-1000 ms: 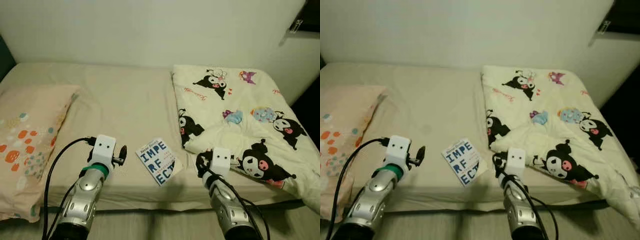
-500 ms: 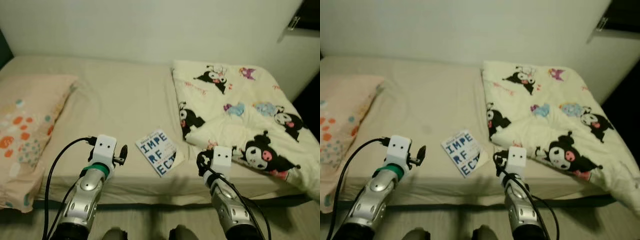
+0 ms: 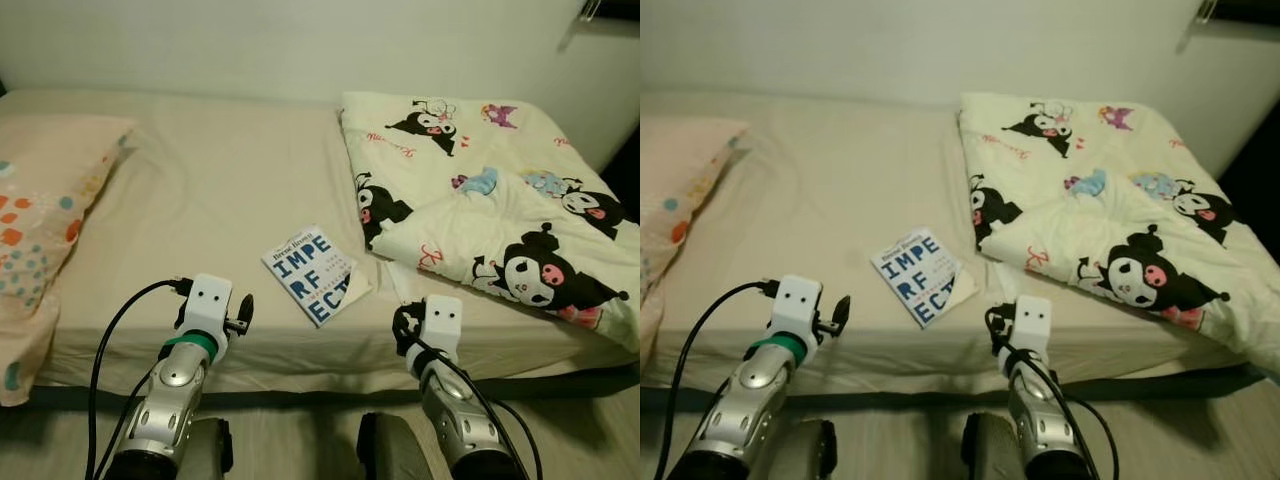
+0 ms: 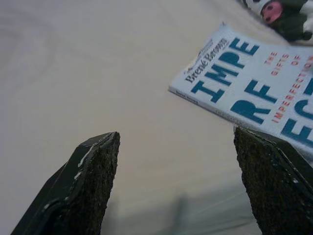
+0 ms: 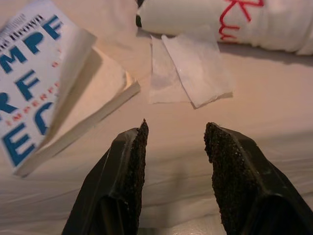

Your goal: Clean up the room

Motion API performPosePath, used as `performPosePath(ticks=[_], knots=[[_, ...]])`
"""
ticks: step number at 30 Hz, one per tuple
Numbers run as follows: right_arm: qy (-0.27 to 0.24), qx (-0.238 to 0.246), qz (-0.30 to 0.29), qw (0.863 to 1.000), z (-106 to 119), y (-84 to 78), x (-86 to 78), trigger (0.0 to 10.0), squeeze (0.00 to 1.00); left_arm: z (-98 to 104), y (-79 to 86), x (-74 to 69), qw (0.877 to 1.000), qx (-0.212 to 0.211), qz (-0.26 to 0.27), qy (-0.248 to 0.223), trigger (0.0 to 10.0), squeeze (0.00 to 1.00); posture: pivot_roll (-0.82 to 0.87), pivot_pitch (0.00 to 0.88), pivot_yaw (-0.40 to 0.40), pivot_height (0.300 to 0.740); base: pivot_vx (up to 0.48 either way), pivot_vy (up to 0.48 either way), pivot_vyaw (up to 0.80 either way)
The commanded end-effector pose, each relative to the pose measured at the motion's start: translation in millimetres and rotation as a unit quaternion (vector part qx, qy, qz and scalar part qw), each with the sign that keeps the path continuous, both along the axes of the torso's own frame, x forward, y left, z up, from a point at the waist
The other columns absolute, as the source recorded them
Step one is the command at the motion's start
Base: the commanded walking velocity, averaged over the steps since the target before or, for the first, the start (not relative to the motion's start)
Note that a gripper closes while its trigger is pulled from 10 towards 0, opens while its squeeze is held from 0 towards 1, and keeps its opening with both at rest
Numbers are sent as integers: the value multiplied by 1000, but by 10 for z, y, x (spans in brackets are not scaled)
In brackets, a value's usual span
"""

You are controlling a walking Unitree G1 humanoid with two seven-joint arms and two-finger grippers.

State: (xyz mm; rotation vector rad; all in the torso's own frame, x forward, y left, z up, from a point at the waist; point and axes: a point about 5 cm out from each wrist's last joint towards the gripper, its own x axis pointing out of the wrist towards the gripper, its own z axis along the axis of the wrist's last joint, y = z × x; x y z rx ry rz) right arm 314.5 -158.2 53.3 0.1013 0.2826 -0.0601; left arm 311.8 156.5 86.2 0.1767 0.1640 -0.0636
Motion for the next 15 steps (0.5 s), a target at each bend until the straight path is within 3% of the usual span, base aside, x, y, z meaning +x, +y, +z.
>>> performPosePath(ticks=[1,6,7,12,15], knots=[[2,-1,1,1000,-5,-5,4,10000,0,-21,-1,-24,1000,3,0,1,10000,0,76,12,-29,566,0,0,0],[-3,5,15,1000,38,66,83,10000,0,-58,37,-65,1000,12,5,4,10000,0,80,30,-35,566,0,0,0],[-8,15,15,1000,79,103,145,10000,0,-85,64,-92,999,34,0,5,10000,0,82,34,-37,566,0,0,0],[-10,18,14,1000,90,109,162,10000,0,-94,71,-101,999,43,-4,5,10000,0,82,34,-37,566,0,0,0],[0,55,9,998,144,163,285,10000,0,-151,150,-183,997,73,-14,13,10000,0,95,60,-46,566,0,0,0]])
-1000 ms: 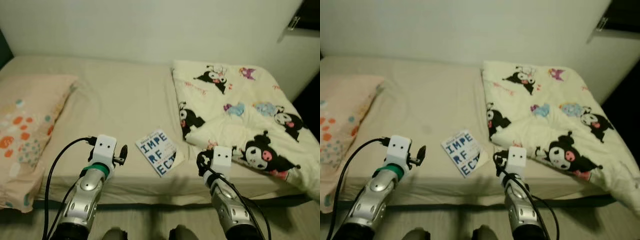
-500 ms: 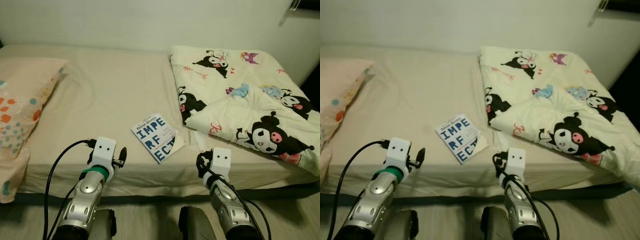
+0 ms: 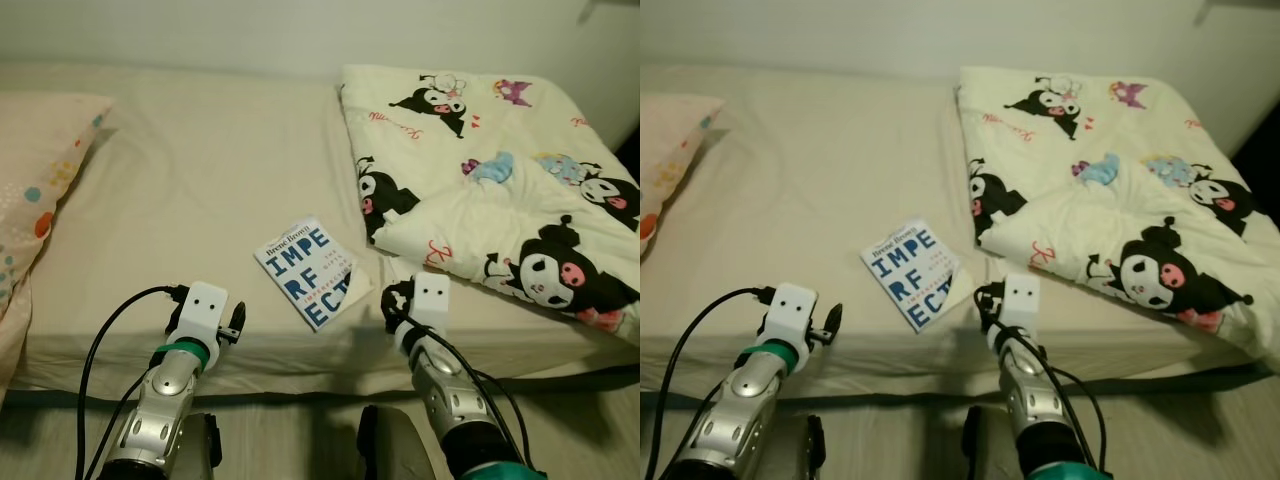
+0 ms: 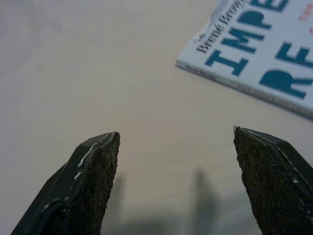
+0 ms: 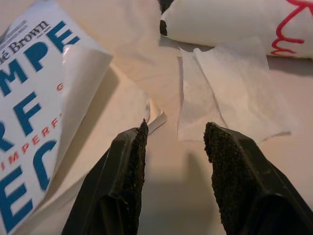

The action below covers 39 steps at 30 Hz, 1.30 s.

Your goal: Clean up the room

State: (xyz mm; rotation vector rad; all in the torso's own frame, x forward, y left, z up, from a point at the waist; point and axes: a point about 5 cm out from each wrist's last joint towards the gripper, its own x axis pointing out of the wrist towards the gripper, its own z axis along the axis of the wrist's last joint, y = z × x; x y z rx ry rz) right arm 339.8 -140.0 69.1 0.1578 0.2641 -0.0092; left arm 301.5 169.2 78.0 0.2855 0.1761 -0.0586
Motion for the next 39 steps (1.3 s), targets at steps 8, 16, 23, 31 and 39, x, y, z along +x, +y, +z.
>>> performPosePath(ticks=[8,16,23,31,39], knots=[[24,115,-9,993,51,100,152,10000,1000,-123,164,-238,999,39,-7,18,10000,0,113,103,-59,566,0,0,0],[30,225,-25,974,83,157,209,10000,1000,-80,210,-359,1000,28,1,5,10000,0,124,132,-68,566,0,0,0],[25,257,-19,966,109,224,233,10000,1000,-69,228,-431,1000,23,2,3,10000,0,124,148,-67,566,0,0,0],[53,264,2,963,-10,357,165,10000,1000,-66,200,-492,1000,23,-5,10,10000,0,127,169,-61,566,0,0,0],[77,265,14,961,-83,450,116,10000,1000,-72,183,-533,1000,22,-8,16,10000,0,129,172,-62,566,0,0,0]])
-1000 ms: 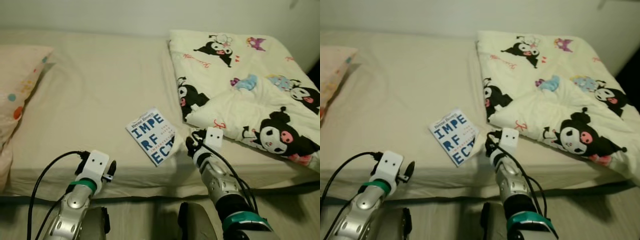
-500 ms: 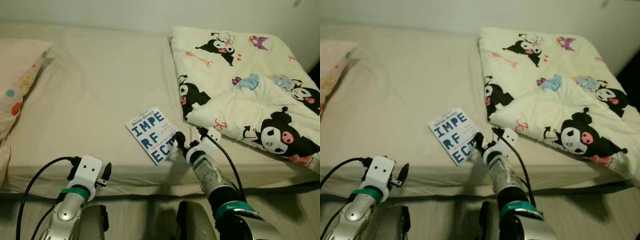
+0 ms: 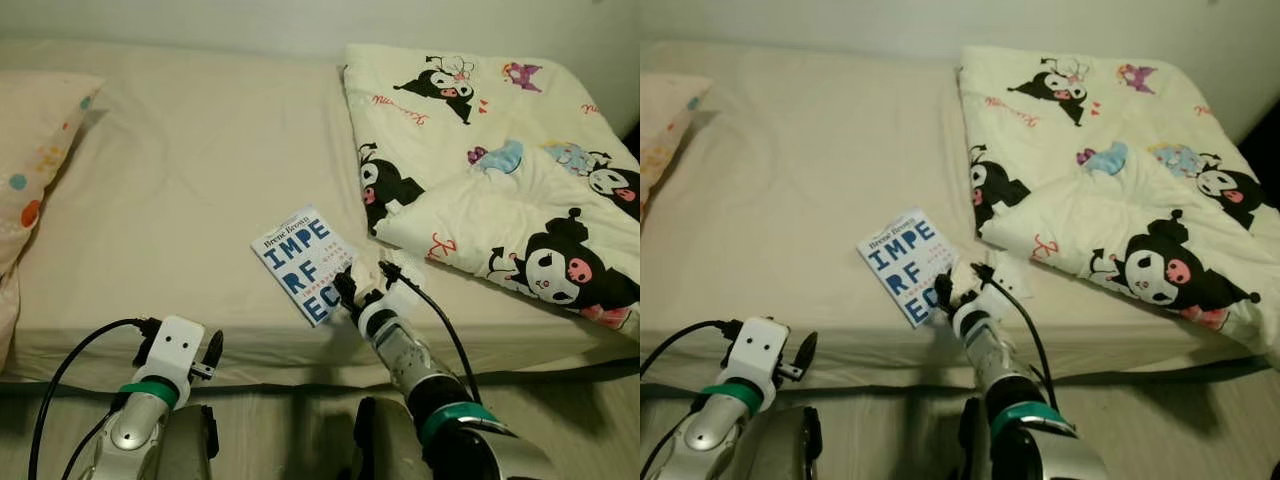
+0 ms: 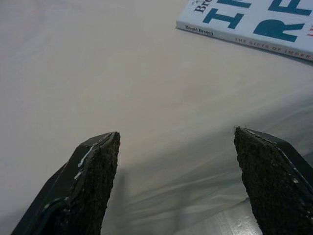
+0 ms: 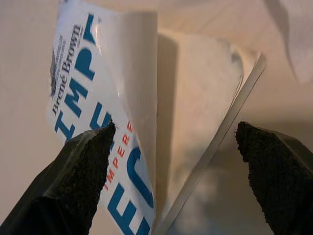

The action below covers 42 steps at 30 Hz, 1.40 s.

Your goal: Clean up the room

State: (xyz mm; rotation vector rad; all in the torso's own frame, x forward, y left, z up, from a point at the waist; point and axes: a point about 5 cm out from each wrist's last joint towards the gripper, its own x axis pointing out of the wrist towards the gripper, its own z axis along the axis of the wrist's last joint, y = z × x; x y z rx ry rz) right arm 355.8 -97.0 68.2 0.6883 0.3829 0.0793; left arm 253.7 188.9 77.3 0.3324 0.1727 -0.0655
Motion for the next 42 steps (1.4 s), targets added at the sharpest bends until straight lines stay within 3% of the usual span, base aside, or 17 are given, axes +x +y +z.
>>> performPosePath(ticks=[1,15,16,20,21,25,26,27,29,33,34,35,38,42], knots=[[17,1,6,1000,-74,20,-44,10000,1000,-65,-14,-55,1000,-1,-2,18,10000,0,129,172,-62,566,0,0,0],[44,84,60,994,-133,305,-128,10000,1000,-48,-6,-146,1000,2,-1,23,10000,0,168,198,-82,566,0,0,0],[44,91,61,993,-136,324,-135,10000,878,-43,2,-156,1000,3,0,24,10000,0,174,201,-85,566,0,0,0],[48,116,53,991,-144,361,-149,10000,765,-24,40,-189,1000,7,5,23,10000,0,192,216,-96,566,0,0,0],[51,140,43,988,-138,401,-153,10000,608,-7,79,-240,1000,11,11,25,10000,0,207,229,-104,566,0,0,0],[53,148,40,987,-133,425,-155,10000,576,-1,94,-278,999,13,13,27,10000,0,211,236,-107,566,0,0,0],[52,154,36,986,-129,434,-153,10000,443,4,94,-299,999,14,13,27,10000,0,218,243,-114,566,0,0,0],[53,167,29,984,-114,445,-145,10000,396,11,99,-315,999,14,14,27,10000,0,222,248,-117,566,0,0,0],[53,167,29,984,-114,445,-145,10000,396,11,99,-315,999,14,14,27,10000,0,222,248,-117,566,0,0,0],[42,221,26,974,-9,557,-106,10000,161,30,116,-387,999,13,19,28,10000,0,222,265,-122,566,0,0,0],[42,221,26,974,-9,557,-106,10000,161,30,116,-387,999,13,19,28,10000,0,222,265,-122,566,0,0,0],[40,236,32,971,31,611,-97,10000,0,28,117,-404,999,13,19,29,10000,0,221,266,-123,566,0,0,0],[33,261,54,963,131,755,-83,10000,0,27,115,-421,999,11,20,31,10000,0,221,270,-124,566,0,0,0],[29,271,65,960,175,822,-82,10000,0,29,113,-430,999,10,20,32,10000,0,222,275,-125,566,0,0,0]])
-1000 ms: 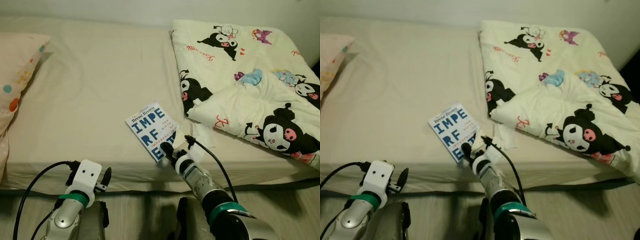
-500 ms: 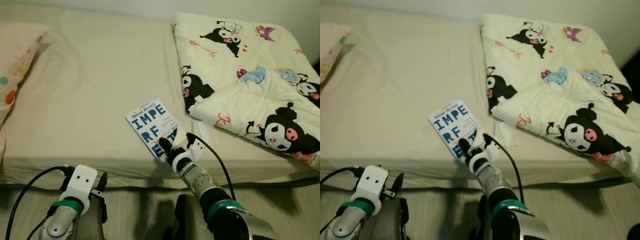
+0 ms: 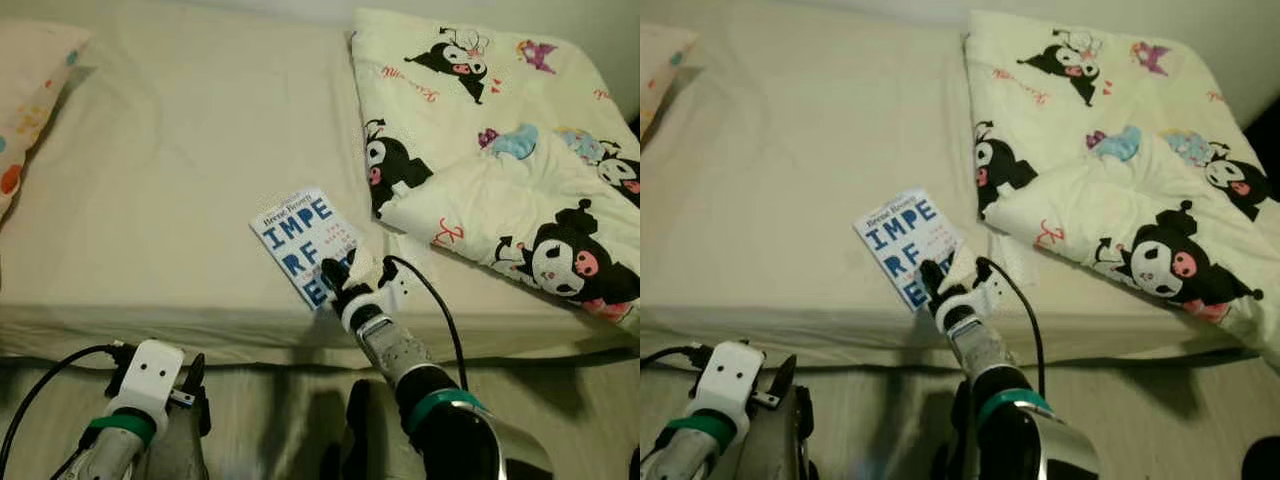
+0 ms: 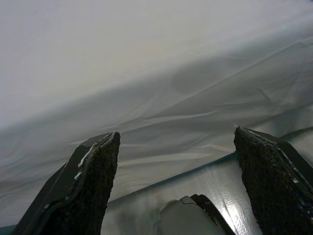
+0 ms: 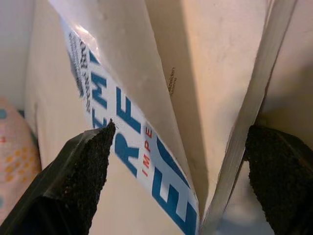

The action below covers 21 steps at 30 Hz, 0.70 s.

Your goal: Clean up the room

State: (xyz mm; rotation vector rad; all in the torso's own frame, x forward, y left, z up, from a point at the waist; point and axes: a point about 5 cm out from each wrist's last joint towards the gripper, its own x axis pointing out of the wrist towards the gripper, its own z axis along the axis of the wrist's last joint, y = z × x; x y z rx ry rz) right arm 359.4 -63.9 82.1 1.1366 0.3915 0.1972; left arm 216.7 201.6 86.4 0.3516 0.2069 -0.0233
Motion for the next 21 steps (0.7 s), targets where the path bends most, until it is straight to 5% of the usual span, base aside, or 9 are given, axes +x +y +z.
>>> performPosePath(ticks=[1,10,17,21], knots=[[1,53,68,996,88,575,-122,10000,0,-60,-15,-70,1000,-3,-2,19,10000,0,224,275,-125,566,0,0,0],[-28,80,108,991,233,793,-143,10000,0,-41,-2,-90,1000,-5,3,19,10000,0,224,281,-126,566,0,0,0],[-43,34,124,991,148,824,-210,10000,0,-25,0,-106,1000,-12,10,14,10000,0,225,282,-126,566,0,0,0],[-57,-51,188,979,-13,861,-337,10000,0,-30,-12,-118,1000,-13,10,15,10000,0,225,282,-126,566,0,0,0]])
